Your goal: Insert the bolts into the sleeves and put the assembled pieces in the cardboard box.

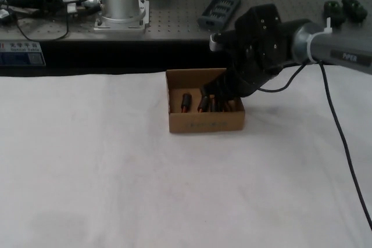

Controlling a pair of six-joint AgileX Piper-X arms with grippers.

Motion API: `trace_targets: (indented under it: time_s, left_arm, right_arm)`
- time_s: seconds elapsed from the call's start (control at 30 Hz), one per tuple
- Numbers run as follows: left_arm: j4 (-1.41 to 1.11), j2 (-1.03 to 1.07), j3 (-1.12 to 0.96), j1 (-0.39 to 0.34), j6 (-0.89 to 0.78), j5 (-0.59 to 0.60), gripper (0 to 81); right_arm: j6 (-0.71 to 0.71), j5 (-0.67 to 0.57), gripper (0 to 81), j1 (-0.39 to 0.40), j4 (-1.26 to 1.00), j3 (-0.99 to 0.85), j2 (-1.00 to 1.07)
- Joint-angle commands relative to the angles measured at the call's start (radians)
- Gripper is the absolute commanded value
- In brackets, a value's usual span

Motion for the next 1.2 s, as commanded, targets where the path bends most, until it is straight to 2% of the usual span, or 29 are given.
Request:
trace_targets:
  time_s: [0.0, 0.07, 0.4, 0.6, 0.8, 1.0, 1.17]
  left_arm:
    - [-0.004, -0.007, -0.004, 0.002, 0.013, 0.004, 21.0]
    - [-0.004, -0.007, -0.004, 0.002, 0.013, 0.004, 21.0]
    - [-0.004, -0.007, -0.004, 0.002, 0.013, 0.01, 21.0]
    - [-0.004, -0.007, -0.004, 0.002, 0.013, 0.059, 21.0]
    - [0.009, -0.007, -0.004, 0.002, 0.013, 0.099, 21.0]
    - [0.032, -0.007, -0.004, 0.002, 0.013, 0.099, 21.0]
    - [0.028, -0.007, 0.0, 0.002, 0.013, 0.061, 21.0]
  right_arm:
    - [-0.002, 0.05, 40.5, 0.008, 0.02, -0.017, -0.041]
    - [-0.005, 0.053, 44.1, 0.014, 0.04, -0.017, -0.05]
    - [-0.054, 0.04, 42.0, 0.057, 0.17, -0.017, -0.143]
    - [-0.054, 0.04, 40.5, 0.114, 0.3, 0.018, -0.315]
    - [-0.013, 0.068, 37.4, 0.173, 0.307, 0.237, -0.598]
    - [0.089, 0.182, 37.4, 0.246, 0.305, 0.538, -0.957]
    - [0.201, 0.324, 37.4, 0.329, 0.301, 0.758, -1.31]
